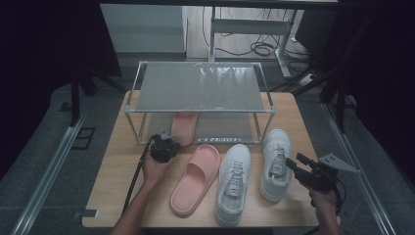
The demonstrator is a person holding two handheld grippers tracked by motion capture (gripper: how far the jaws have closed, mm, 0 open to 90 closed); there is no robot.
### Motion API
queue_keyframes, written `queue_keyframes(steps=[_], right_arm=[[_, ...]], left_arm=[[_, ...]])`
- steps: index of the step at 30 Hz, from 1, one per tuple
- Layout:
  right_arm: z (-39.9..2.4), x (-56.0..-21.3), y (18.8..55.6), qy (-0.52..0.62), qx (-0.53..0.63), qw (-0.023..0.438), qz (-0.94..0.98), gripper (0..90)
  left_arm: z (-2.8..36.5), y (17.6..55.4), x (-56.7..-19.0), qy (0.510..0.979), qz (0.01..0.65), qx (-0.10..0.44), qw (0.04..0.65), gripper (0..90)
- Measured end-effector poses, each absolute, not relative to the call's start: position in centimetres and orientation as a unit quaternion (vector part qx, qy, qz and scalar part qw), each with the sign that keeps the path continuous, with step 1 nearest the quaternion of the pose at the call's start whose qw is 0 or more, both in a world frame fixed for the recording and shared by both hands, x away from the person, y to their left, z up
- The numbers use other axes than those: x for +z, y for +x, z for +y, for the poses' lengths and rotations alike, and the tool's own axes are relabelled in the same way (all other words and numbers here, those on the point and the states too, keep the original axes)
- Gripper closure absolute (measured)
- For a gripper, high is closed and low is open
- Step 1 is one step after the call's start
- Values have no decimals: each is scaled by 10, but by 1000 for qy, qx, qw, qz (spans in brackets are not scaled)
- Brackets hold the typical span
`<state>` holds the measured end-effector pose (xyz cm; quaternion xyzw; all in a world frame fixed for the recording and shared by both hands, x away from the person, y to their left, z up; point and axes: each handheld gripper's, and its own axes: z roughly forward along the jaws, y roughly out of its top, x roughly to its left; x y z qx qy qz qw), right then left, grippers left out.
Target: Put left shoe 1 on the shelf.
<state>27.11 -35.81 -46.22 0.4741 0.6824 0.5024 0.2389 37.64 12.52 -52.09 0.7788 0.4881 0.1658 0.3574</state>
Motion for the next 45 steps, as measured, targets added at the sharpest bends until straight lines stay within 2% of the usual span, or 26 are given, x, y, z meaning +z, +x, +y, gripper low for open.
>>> queue_keyframes(steps=[18,45], right_arm=[[-357,-462,271,473,503,238,683,459],[-357,-463,271,474,500,238,684,459]], left_arm=[[115,382,-523,779,487,169,357,885],[143,310,-511,785,452,143,399,883]])
